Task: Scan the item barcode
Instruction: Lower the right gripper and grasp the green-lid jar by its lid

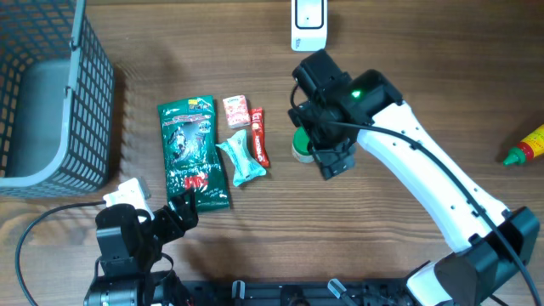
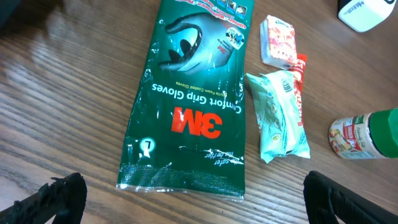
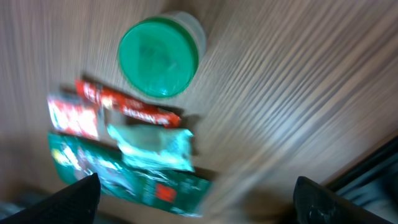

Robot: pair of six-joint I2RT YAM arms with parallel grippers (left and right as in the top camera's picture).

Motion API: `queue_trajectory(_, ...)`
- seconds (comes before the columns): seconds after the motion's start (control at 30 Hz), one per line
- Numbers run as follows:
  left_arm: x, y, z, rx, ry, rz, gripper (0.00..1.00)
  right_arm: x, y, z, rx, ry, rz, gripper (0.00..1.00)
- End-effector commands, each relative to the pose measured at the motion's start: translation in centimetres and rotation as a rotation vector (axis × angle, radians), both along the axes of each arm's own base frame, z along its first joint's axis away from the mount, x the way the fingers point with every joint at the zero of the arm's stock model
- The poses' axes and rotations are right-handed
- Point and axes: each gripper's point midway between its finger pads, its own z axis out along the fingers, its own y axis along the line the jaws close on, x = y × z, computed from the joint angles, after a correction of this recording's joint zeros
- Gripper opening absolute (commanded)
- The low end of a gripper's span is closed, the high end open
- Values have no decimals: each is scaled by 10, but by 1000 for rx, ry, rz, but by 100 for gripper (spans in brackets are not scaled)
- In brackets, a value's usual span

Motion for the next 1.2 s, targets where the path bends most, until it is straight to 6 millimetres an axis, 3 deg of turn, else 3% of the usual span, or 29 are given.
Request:
queue_trajectory(0.0,-1,3,-4,14,9,5,100,4,9,-30,45,78,-289,100)
queue_trajectory(0.23,-1,3,-4,14,9,5,100,41,22,-80,88,51,-316,100)
queue_trajectory(0.47,-1,3,-4,14,9,5,100,42,12,-125,75,200,-359,100)
queue_trajectory(0.7,-1,3,-4,14,12,5,100,39,11,-153,44,214,-132,70)
queue_trajectory(0.77,-1,3,-4,14,12,5,100,39,7,-153,20,182,-16,65)
queue_trajectory(0.87,-1,3,-4,14,12,5,100,41,1,-151,-6,128,225,47)
queue_trajectory(1.03,-1,3,-4,14,12,5,100,55,2,-136,-1,-19,735,45)
queue_trajectory(1.07,-1,3,-4,14,12,5,100,54,-4,-125,-24,-46,951,40)
queue_trajectory(1.17,-1,3,-4,14,12,5,100,54,-28,-108,-155,-29,1172,42)
